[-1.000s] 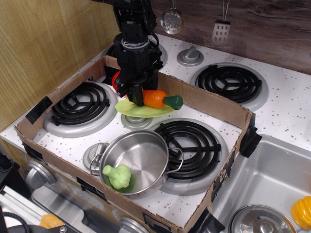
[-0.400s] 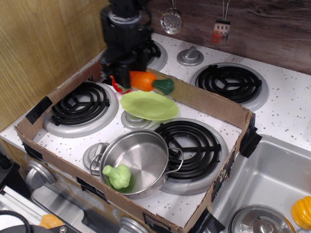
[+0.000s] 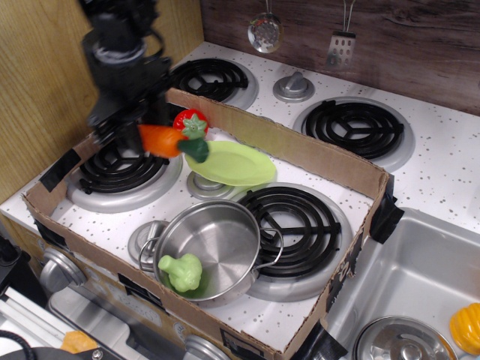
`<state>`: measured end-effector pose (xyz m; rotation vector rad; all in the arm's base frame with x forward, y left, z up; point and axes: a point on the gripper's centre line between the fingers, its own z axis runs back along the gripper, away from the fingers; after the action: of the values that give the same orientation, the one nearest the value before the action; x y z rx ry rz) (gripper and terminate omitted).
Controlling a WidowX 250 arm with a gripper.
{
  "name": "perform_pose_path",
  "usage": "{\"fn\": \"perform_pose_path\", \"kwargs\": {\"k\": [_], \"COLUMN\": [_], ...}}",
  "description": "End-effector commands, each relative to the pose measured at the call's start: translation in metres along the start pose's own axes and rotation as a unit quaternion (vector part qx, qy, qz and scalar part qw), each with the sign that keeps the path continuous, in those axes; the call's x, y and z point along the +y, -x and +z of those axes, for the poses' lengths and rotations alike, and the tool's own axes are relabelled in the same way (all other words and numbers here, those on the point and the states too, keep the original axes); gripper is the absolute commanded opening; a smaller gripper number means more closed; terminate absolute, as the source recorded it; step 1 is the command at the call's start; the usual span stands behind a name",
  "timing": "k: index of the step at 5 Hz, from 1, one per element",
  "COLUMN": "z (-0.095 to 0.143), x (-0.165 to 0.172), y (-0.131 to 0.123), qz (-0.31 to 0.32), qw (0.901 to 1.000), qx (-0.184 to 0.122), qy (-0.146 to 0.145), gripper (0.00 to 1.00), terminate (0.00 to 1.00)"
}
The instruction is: Take carrot off plate
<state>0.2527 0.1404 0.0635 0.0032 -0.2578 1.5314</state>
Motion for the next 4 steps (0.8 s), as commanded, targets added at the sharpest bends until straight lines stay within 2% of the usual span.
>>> {"fn": "perform_pose_path", "kwargs": {"k": [1,2,4], "z": [-0.007,-0.009,-0.010], "x": [0.032,0.053,0.071], "y": [-0.023,-0.025,-0.028], "qz": [0.029,0.028,0.014], "qw": [0.9988,0.9992,0.9992], "qx": [-0.018,-0.013,-0.023], "qy": [0.034,0.027,0.030], "gripper": [0.00,0.00,0.00], "terminate": [0.00,0.00,0.00]}}
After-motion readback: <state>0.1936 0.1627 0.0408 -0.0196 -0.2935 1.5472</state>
